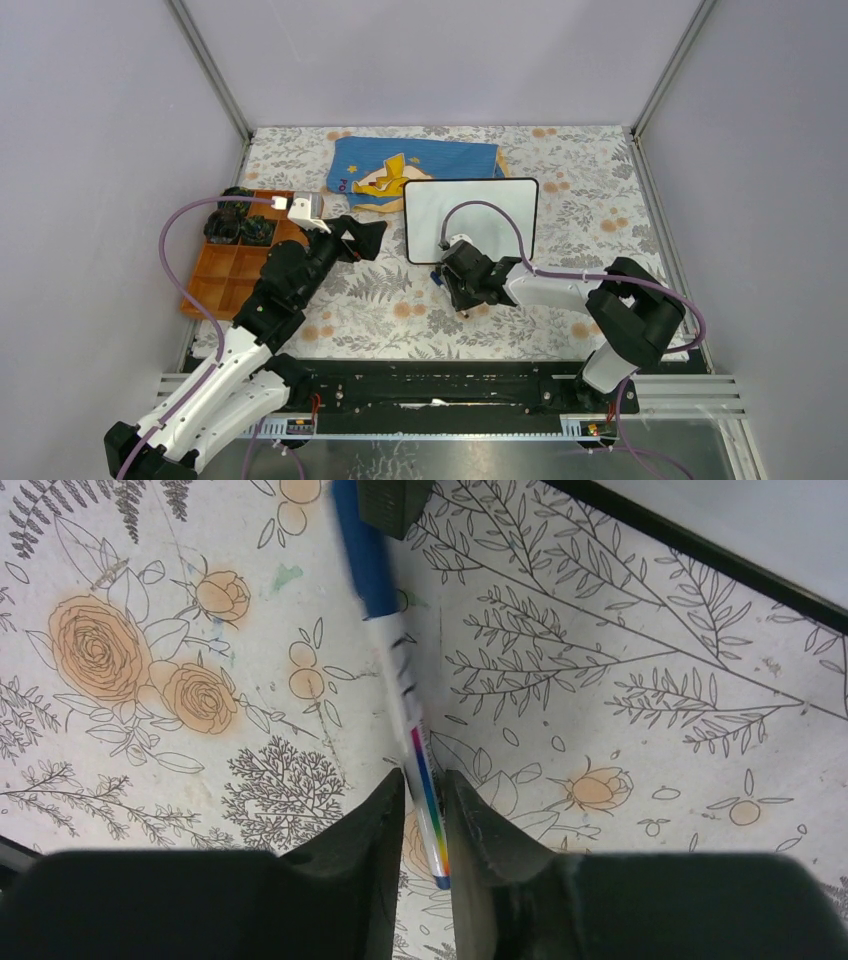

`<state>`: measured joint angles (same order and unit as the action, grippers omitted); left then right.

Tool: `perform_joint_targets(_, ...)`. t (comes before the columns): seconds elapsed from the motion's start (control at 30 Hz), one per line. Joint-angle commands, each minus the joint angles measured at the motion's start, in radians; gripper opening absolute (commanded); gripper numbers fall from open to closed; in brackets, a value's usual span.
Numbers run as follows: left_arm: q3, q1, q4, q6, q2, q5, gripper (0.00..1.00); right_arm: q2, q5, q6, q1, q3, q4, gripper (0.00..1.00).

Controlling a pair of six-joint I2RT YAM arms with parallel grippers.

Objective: Write a sentence on the whiteboard
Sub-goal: Open the whiteboard marker at the center of the board.

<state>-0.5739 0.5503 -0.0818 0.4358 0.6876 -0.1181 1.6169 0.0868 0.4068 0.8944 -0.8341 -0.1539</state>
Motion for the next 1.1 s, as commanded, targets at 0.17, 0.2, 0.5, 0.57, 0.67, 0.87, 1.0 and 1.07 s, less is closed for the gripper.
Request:
perform_joint_targets(0.17, -0.027, 0.007, -0.044, -0.017, -0.011, 0.006, 0.99, 0.031, 0.054, 0.017, 0.021, -0.110, -0.154, 0.44)
perform_joint_targets(0.2, -0.027, 0.008, -0.041, -0.017, -0.014, 0.006, 0.99, 0.040, 0.064, 0.008, 0.021, -0.123, -0.169, 0.45)
perform_joint_targets(0.5, -0.029, 0.008, -0.038, -0.017, -0.016, 0.006, 0.99, 0.114, 0.061, -0.041, 0.021, -0.180, -0.192, 0.40)
perform_joint_targets(0.57, -0.029, 0.007, -0.038, -0.018, -0.016, 0.008, 0.99, 0.127, 0.053, -0.043, 0.020, -0.185, -0.190, 0.40)
perform_joint_targets(0.67, -0.029, 0.008, -0.038, -0.017, -0.016, 0.008, 0.99, 0.144, 0.046, -0.044, 0.021, -0.187, -0.184, 0.39)
perform_joint_targets(0.87, -0.029, 0.008, -0.038, -0.017, -0.017, 0.008, 0.99, 0.163, 0.036, -0.041, 0.021, -0.174, -0.175, 0.34)
perform_joint_targets(1.0, -0.029, 0.008, -0.038, -0.017, -0.017, 0.006, 0.99, 0.159, 0.031, -0.037, 0.021, -0.147, -0.169, 0.28)
perform_joint_targets(1.07, -0.029, 0.007, -0.038, -0.017, -0.017, 0.006, 0.99, 0.148, 0.025, -0.036, 0.023, -0.131, -0.167, 0.22)
